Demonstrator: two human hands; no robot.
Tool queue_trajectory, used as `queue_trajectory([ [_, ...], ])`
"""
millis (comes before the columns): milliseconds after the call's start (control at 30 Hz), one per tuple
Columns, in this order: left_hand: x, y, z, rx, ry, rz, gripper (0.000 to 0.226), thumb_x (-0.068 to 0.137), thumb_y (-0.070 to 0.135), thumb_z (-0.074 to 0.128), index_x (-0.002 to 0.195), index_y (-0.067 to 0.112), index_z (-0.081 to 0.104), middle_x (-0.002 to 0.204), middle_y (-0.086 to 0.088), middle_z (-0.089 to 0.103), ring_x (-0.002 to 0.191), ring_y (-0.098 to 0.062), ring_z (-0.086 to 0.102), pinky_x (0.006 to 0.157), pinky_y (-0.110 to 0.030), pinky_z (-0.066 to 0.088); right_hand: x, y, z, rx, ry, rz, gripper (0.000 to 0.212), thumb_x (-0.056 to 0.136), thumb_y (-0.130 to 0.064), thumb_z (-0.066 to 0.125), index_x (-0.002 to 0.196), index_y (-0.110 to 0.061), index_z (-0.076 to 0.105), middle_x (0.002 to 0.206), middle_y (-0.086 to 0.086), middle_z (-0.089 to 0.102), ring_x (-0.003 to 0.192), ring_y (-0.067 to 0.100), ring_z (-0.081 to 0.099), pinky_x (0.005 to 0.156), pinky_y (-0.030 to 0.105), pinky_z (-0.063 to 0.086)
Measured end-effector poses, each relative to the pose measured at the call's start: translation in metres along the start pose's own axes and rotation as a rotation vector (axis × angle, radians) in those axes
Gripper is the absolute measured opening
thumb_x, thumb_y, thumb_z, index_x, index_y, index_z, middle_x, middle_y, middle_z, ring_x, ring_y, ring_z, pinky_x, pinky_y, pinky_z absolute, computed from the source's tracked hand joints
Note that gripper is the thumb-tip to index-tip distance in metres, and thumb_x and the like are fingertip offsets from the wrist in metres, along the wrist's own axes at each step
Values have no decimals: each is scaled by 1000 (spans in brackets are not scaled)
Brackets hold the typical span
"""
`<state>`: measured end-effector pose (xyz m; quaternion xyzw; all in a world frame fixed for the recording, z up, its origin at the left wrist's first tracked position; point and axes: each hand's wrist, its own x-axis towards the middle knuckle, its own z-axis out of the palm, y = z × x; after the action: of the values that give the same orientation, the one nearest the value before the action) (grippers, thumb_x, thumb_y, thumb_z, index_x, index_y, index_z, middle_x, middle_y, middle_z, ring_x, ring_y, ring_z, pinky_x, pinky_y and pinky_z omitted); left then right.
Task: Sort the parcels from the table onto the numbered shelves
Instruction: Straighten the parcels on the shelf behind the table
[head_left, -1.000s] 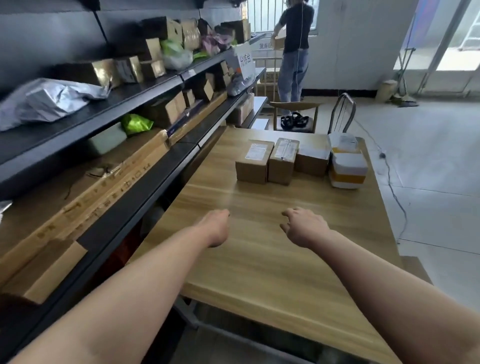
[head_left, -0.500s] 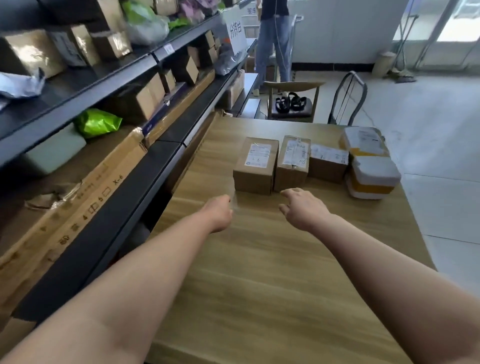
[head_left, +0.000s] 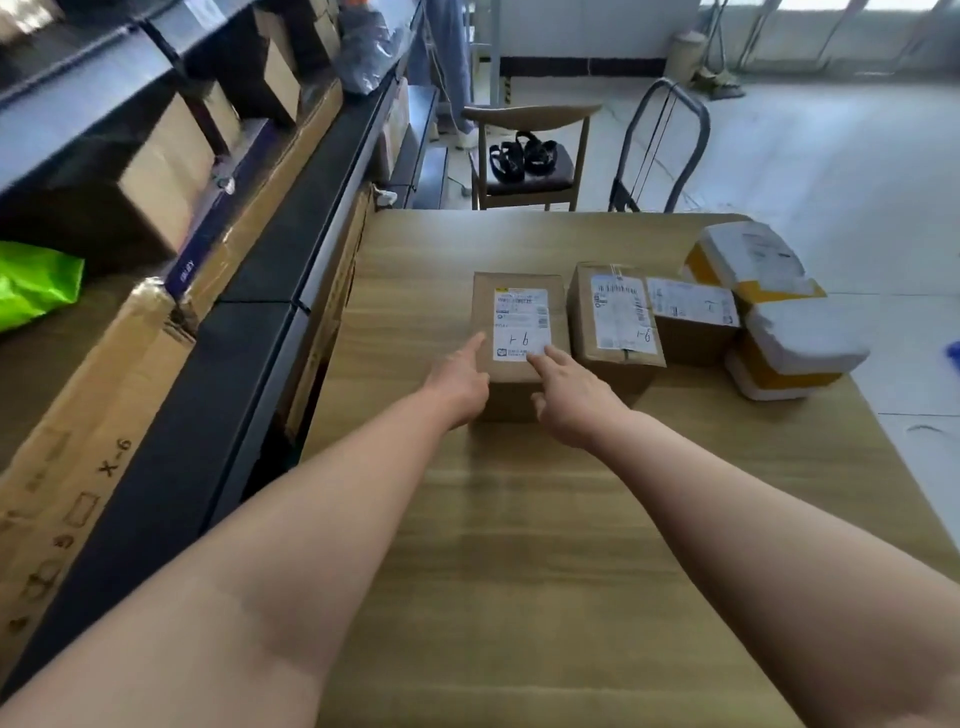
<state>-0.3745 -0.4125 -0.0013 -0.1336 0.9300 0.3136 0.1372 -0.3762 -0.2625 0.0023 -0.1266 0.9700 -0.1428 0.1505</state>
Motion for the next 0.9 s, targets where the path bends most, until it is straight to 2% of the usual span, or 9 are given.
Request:
queue_trajectory([
  [67,15,-2,5,-19,-5,0,63,100,22,48,154,34,17,151,-11,39,134,-31,42,109,-33,33,11,0,1,-39,-54,6,65,94,-15,50,152,-19,19,161,3,6,147,23,9,112,43,27],
  [133,28,-6,10,-47,-18,3,64,100,24,48,154,34,15,152,-10,38,135,-30,41,110,-31,31,19,0,3,-56,-102,19,65,90,-8,51,149,-20,25,161,4,8,148,23,4,113,45,25],
  [300,47,-17,17,-89,-26,16,65,97,31,53,152,38,20,151,-10,40,135,-30,41,110,-31,31,29,2,6,-67,-53,20,60,86,-6,50,143,-22,41,157,5,24,147,26,13,112,44,27],
  [500,47,-15,18,-119,-20,7,68,95,24,56,153,33,22,152,-10,39,135,-29,41,112,-31,31,25,10,6,-61,-65,-15,66,84,-8,53,145,-28,38,159,4,21,146,21,16,117,38,23],
  [633,27,-19,23,-111,-5,-15,69,94,21,58,153,32,23,151,-8,40,135,-29,41,112,-31,32,11,11,5,-95,-79,-70,63,86,-7,51,144,-28,41,158,6,23,145,20,20,117,35,21],
  [900,-51,-31,45,-169,14,-97,68,96,18,55,153,31,21,152,-8,38,135,-29,40,113,-33,31,-55,14,19,-108,-123,-192,59,85,-6,48,141,-25,45,157,6,25,145,21,21,114,33,27],
])
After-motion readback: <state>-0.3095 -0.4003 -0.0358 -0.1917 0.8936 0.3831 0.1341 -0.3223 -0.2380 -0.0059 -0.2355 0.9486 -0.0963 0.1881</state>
